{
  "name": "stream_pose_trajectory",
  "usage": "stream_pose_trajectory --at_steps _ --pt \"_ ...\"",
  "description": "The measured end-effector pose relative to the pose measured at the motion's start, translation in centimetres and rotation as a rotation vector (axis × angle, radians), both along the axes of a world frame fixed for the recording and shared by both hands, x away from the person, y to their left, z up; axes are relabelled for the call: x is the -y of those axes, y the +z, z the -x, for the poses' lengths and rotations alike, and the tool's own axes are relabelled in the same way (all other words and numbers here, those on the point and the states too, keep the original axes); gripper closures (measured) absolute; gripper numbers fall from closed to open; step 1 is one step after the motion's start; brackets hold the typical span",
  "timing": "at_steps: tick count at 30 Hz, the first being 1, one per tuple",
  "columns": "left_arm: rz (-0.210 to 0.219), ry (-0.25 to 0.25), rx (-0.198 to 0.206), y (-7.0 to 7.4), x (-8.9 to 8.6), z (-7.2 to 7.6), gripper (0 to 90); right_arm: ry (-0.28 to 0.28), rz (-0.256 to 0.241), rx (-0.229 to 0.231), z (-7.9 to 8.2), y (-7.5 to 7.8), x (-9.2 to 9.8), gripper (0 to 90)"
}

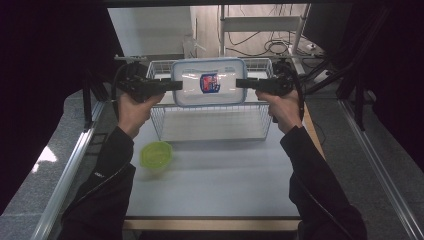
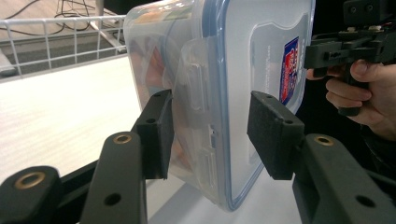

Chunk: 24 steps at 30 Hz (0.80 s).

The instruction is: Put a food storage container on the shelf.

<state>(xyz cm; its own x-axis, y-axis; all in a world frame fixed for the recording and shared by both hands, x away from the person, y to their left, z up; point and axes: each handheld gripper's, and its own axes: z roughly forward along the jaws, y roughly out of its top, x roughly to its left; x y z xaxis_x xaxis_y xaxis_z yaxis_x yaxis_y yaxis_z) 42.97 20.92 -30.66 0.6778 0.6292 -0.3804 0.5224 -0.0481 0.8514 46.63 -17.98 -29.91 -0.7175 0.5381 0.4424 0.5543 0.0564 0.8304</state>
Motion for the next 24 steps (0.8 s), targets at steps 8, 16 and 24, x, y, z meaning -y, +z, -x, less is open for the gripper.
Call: stream_pose_trajectory --at_steps 8,16,24 --pt "0.028 0.025 -0.036 -0.9 -0.1 -2.1 51.4 -0.018 -0.015 -0.035 -2.4 -0.5 -0.2 49.1" --pt "0.047 0.029 -0.030 -1.4 0.0 -2.9 51.0 -0.022 -0.048 -0.084 -3.5 -1.4 0.2 49.0" --pt "-0.022 0.006 0.014 -1.8 0.4 -3.0 38.6 -0.025 -0.030 -0.045 -3.5 -1.6 -0.1 46.9"
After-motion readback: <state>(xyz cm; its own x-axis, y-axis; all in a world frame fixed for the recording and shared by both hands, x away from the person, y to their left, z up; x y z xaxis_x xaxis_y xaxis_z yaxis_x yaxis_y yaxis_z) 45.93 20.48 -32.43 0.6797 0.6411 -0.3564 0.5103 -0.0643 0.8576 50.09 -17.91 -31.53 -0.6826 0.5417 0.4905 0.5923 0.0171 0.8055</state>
